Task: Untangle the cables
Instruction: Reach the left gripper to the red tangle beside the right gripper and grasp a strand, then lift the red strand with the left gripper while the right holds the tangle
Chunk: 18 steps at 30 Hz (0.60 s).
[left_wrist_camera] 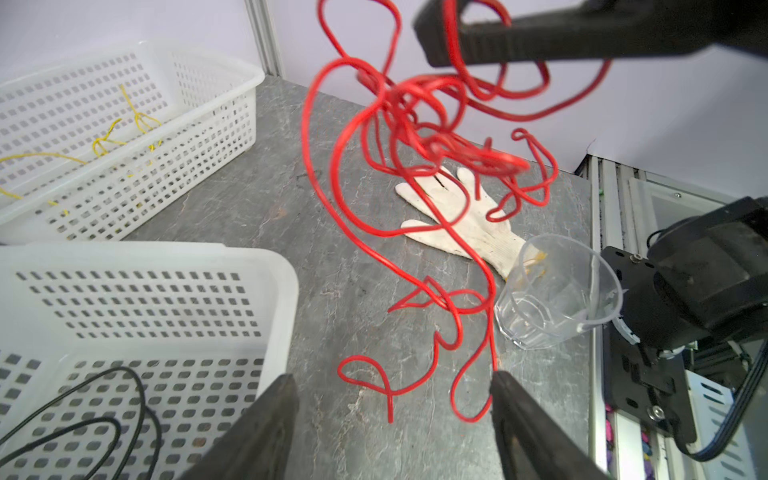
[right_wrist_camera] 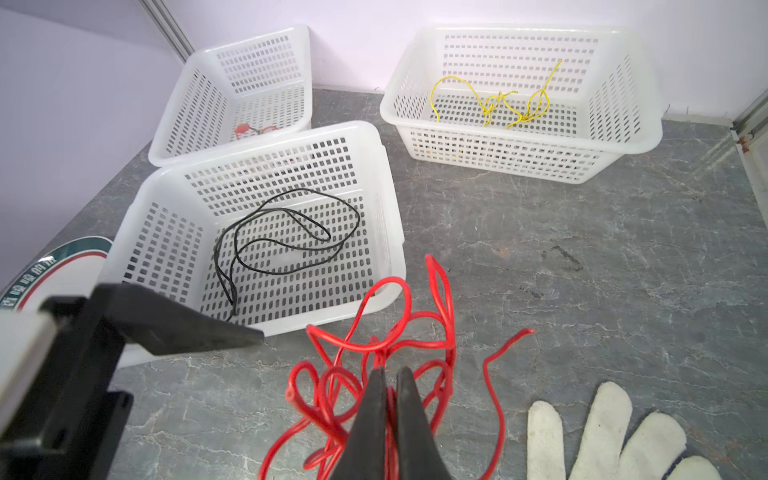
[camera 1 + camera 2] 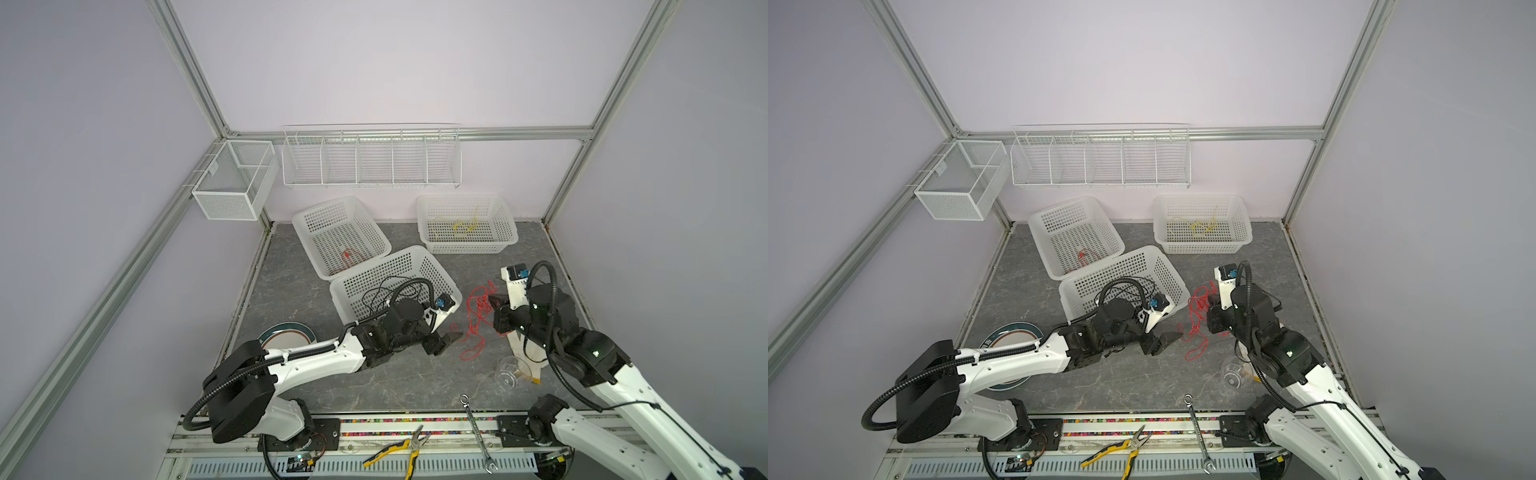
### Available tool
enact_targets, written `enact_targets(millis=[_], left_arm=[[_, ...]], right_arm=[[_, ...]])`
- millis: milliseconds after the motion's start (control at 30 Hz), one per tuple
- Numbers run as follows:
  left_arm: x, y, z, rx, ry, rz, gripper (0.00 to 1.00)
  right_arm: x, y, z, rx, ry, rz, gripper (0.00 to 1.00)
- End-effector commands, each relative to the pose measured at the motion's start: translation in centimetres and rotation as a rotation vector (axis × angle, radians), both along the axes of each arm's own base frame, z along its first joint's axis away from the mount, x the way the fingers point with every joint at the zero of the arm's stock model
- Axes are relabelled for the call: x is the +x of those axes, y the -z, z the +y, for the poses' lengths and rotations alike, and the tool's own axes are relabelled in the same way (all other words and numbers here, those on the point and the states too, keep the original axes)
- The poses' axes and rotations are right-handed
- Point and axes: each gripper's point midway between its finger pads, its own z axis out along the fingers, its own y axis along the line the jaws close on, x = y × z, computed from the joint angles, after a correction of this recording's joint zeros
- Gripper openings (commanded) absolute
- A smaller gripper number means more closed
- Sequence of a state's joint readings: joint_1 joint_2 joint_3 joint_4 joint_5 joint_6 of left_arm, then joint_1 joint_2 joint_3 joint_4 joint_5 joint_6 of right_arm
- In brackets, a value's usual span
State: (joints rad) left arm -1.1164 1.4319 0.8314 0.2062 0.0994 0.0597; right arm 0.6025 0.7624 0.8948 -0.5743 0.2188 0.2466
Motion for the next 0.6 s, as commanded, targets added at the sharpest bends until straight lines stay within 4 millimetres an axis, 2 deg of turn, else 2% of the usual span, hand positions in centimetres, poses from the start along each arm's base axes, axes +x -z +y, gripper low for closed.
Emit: enact_targets(millis=[0,133,300,567], left_arm=[[0.1,0.9,-0.3,0.058,-0.007,-0.115,0.73],[0.0,1.3,-1.1,0.074,-0.014,-0.150,0.73],[0.6,0.8,-2.2,0.044,-0.045,-0.176,0.73],[0.4,0.4,-3.9,0.010,-0.019,-0.178,0.72]], right_arm=[[0.4,-1.9,0.4,0.020,-0.021,-0.049,0.06],[0.5,-2.5,0.9,0.039,-0.035,-0.050,0.07],[0.6,-2.8,1.2,0.060,-0.044,-0.047,0.07],[0.7,-2.9,1.8,0.084,-0.058,-0.043,0.07]])
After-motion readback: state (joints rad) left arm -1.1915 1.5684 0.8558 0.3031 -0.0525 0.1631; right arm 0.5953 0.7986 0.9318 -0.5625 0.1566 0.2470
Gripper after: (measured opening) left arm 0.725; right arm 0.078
